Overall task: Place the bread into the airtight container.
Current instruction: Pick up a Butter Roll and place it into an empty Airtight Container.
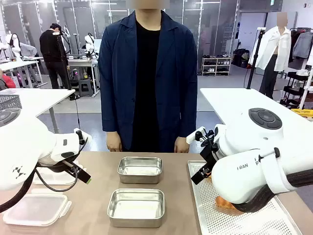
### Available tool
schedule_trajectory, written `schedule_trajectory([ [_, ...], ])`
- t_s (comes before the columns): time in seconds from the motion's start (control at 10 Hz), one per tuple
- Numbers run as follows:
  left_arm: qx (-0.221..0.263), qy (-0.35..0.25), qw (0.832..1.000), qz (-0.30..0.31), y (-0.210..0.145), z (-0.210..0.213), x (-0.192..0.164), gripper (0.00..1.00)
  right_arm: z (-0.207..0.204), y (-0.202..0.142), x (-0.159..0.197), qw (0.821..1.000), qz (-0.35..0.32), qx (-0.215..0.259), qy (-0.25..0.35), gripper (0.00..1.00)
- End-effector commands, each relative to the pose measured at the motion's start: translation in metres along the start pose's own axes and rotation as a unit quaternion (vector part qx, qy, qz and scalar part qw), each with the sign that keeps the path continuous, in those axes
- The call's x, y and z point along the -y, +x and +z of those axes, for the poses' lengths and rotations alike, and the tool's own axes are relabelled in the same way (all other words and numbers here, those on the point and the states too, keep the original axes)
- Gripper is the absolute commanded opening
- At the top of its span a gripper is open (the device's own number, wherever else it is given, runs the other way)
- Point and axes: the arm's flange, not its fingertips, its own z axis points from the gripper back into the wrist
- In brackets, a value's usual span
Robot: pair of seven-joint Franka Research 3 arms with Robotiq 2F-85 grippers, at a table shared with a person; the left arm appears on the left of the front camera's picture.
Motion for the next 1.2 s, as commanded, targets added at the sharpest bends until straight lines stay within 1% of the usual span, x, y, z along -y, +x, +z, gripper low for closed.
schedule_trajectory([
  [0.0,0.0,0.0,1.0,0.0,0.0,0.0,0.0,1.0,0.0,0.0,0.0,1.0,0.0,0.0,0.0,1.0],
  [0.9,0.0,0.0,1.0,0.0,0.0,0.0,0.0,1.0,0.0,0.0,0.0,1.0,0.001,0.0,0.0,1.0],
  [1.0,0.005,-0.017,1.0,-0.004,0.012,0.022,-0.004,1.0,0.023,0.012,0.012,0.999,0.02,0.019,0.018,1.0],
  [1.1,0.007,-0.007,1.0,0.0,0.023,0.048,-0.012,1.0,0.048,0.024,0.028,1.0,0.014,0.022,0.016,1.0],
])
